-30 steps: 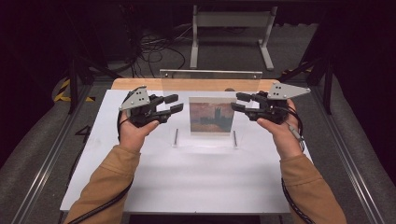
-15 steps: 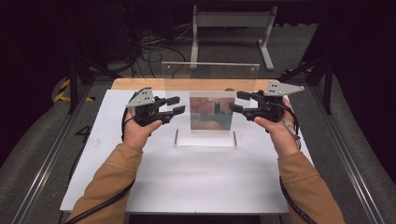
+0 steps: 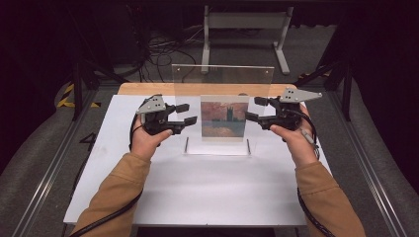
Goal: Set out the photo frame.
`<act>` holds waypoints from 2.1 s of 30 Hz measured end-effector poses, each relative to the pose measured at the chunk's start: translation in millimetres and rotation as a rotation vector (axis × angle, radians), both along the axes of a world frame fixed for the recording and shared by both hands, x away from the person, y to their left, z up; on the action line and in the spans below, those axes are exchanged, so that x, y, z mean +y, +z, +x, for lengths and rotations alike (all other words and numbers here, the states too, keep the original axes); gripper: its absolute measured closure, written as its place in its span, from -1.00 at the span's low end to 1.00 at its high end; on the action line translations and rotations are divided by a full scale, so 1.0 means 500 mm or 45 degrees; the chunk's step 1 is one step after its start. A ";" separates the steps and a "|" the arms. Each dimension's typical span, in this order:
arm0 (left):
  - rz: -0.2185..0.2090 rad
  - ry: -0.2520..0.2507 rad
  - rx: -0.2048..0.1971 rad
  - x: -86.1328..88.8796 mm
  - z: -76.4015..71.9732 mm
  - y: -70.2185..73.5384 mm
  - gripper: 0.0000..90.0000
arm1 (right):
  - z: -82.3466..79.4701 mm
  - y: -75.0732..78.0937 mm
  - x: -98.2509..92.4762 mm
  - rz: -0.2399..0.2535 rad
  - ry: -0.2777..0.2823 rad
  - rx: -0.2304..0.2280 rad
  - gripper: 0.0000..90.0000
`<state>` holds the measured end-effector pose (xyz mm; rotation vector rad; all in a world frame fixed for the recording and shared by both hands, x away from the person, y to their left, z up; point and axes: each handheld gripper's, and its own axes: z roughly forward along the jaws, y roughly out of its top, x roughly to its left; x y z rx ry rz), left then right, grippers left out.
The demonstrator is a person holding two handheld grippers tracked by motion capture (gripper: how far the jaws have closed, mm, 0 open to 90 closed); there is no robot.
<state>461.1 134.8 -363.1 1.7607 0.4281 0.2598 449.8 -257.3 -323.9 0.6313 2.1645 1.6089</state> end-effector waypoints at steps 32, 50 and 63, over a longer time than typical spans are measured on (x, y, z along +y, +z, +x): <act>0.173 0.167 0.059 0.143 -0.155 -0.041 -0.54 | -0.144 -0.052 -0.125 -0.075 -0.208 0.059 -0.60; 0.221 0.226 0.100 0.183 -0.191 -0.116 -0.51 | -0.198 -0.143 -0.153 -0.076 -0.255 0.080 -0.66; 0.212 0.258 0.151 0.198 -0.193 -0.171 -0.55 | -0.206 -0.214 -0.170 -0.093 -0.284 0.164 -0.70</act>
